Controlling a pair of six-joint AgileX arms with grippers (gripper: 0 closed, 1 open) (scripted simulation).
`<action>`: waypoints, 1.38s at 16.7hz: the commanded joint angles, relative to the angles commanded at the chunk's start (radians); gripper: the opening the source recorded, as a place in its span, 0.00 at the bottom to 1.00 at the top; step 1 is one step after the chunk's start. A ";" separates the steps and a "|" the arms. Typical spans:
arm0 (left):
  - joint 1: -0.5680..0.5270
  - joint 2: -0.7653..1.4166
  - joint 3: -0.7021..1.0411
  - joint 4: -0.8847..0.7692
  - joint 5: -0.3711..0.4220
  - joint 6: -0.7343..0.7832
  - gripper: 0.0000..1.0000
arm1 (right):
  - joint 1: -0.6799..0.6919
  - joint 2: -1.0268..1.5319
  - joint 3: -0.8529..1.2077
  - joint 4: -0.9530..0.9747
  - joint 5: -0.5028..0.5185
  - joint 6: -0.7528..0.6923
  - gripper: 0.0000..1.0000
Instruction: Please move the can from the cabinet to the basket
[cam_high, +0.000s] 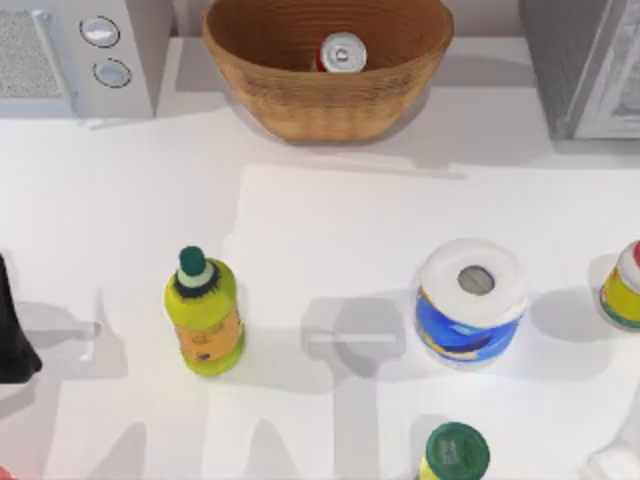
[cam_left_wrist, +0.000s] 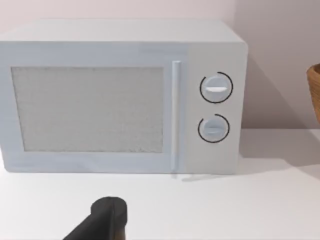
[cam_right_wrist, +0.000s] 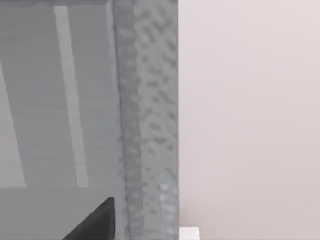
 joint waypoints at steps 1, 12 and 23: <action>0.000 0.000 0.000 0.000 0.000 0.000 1.00 | -0.001 -0.013 0.079 -0.100 0.000 0.000 1.00; 0.000 0.000 0.000 0.000 0.000 0.000 1.00 | 0.020 -0.142 0.647 -0.773 0.017 0.000 1.00; 0.000 0.000 0.000 0.000 0.000 0.000 1.00 | 0.217 -0.143 0.650 -0.777 0.217 -0.001 1.00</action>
